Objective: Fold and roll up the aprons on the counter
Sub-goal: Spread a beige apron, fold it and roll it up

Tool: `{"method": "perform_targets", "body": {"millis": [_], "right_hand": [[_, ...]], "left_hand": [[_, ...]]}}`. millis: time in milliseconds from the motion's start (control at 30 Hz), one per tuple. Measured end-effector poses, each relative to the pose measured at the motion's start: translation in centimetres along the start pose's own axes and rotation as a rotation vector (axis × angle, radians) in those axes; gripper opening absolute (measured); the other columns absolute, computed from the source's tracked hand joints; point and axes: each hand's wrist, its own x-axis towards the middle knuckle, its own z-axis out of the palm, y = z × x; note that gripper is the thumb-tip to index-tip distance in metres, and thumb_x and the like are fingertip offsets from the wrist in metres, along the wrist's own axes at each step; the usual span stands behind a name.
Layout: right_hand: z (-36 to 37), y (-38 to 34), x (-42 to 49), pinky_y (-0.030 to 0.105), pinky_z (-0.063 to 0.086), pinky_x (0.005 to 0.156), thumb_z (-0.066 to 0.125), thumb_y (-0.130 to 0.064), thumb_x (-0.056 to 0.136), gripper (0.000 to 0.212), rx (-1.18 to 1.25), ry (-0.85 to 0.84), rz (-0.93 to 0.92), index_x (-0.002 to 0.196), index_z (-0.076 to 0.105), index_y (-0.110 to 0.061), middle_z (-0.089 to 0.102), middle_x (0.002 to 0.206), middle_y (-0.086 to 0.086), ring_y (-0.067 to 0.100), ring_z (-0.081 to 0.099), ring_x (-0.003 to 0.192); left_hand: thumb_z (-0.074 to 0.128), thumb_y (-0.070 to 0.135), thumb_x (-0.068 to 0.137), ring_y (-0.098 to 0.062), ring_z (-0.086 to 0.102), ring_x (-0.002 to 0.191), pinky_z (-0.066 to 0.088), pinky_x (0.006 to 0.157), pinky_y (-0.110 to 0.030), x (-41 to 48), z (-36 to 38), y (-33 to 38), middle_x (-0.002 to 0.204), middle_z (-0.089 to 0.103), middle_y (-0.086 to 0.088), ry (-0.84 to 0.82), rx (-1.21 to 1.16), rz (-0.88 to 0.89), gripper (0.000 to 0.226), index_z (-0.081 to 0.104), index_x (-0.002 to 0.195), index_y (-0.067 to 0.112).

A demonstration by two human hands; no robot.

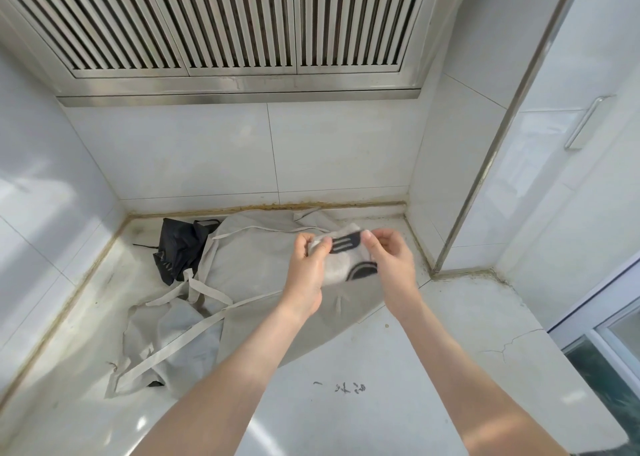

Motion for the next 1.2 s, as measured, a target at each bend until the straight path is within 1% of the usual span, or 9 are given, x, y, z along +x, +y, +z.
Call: {"method": "perform_targets", "body": {"millis": [67,133,233,533,667,733,833,1000,1200], "right_hand": [[-0.7,0.6,-0.1,0.024,0.043,0.089,0.065,-0.034,0.088,0.015,0.047,-0.123,0.047,0.086,0.069,-0.02,0.053,0.124,-0.002,0.015,0.056,0.112],[-1.1,0.8,-0.2,0.025,0.04,0.09,0.061,-0.037,0.091,0.023,0.118,-0.254,0.092,0.099,0.071,-0.018,0.048,0.136,-0.002,0.014,0.052,0.12],[-1.1,0.5,-0.3,0.035,0.046,0.097,0.058,-0.042,0.09,0.041,0.123,-0.44,0.114,0.115,0.067,-0.012,0.06,0.127,0.009,0.019,0.06,0.112],[0.9,-0.3,-0.5,0.04,0.051,0.091,0.05,-0.022,0.098,0.027,0.111,-0.12,0.207,0.096,0.069,-0.003,0.073,0.098,0.013,0.028,0.068,0.095],[-0.3,-0.6,-0.8,0.039,0.055,0.08,0.056,-0.005,0.092,0.02,0.208,-0.296,0.266,0.111,0.057,-0.001,0.069,0.097,0.015,0.027,0.067,0.087],[-0.9,-0.7,-0.8,0.038,0.057,0.071,0.067,-0.013,0.086,0.04,0.237,-0.371,0.328,0.119,0.045,-0.012,0.068,0.102,0.01,0.021,0.07,0.085],[-1.0,-1.2,-0.9,0.032,0.056,0.067,0.064,-0.028,0.086,0.04,0.189,-0.468,0.284,0.12,0.056,-0.011,0.071,0.104,0.007,0.019,0.07,0.09],[-0.5,-0.3,-1.1,0.03,0.054,0.061,0.061,-0.011,0.088,0.009,0.38,-0.361,0.138,0.096,0.062,-0.014,0.069,0.091,0.006,0.023,0.067,0.083],[0.0,-0.1,-1.2,0.027,0.054,0.052,0.056,0.001,0.088,0.016,0.447,-0.322,0.048,0.086,0.058,-0.015,0.07,0.079,0.004,0.021,0.068,0.069]], "left_hand": [[0.057,0.018,0.095,-0.021,0.056,0.086,0.042,0.077,-0.038,0.6,-0.5,0.9,0.093,0.059,-0.008,-0.004,-0.022,0.001,0.014,0.048,0.085,0.02],[0.056,0.02,0.096,-0.021,0.06,0.082,0.045,0.074,-0.036,1.0,-0.6,1.7,0.09,0.064,-0.003,-0.048,0.022,-0.003,0.012,0.053,0.085,0.024],[0.057,0.026,0.095,-0.022,0.06,0.078,0.045,0.072,-0.036,1.2,-0.3,1.9,0.082,0.065,-0.001,-0.065,0.12,0.0,0.018,0.053,0.078,0.022],[0.054,0.023,0.097,-0.01,0.053,0.064,0.043,0.063,-0.028,0.2,0.9,1.0,0.068,0.055,0.004,0.038,0.09,0.088,0.03,0.042,0.071,0.016],[0.054,0.023,0.097,-0.017,0.058,0.082,0.044,0.081,-0.035,0.6,-0.6,1.3,0.086,0.064,-0.003,-0.125,0.234,0.118,0.018,0.053,0.081,0.015],[0.054,0.021,0.097,-0.013,0.056,0.083,0.042,0.081,-0.032,0.5,-1.2,1.5,0.085,0.062,0.0,-0.228,0.326,0.14,0.015,0.054,0.083,0.018],[0.052,0.019,0.098,-0.005,0.056,0.082,0.043,0.079,-0.024,-0.1,-1.1,1.9,0.088,0.061,0.003,-0.324,0.361,0.164,0.006,0.055,0.094,0.023],[0.051,0.02,0.098,-0.008,0.064,0.102,0.046,0.094,-0.024,-0.7,-1.1,1.6,0.112,0.067,-0.002,-0.336,0.327,0.161,0.023,0.055,0.121,0.022],[0.05,0.018,0.099,-0.004,0.062,0.107,0.045,0.092,-0.015,-1.1,-1.0,1.8,0.114,0.067,0.002,-0.306,0.306,0.204,0.032,0.05,0.13,0.026]]}}
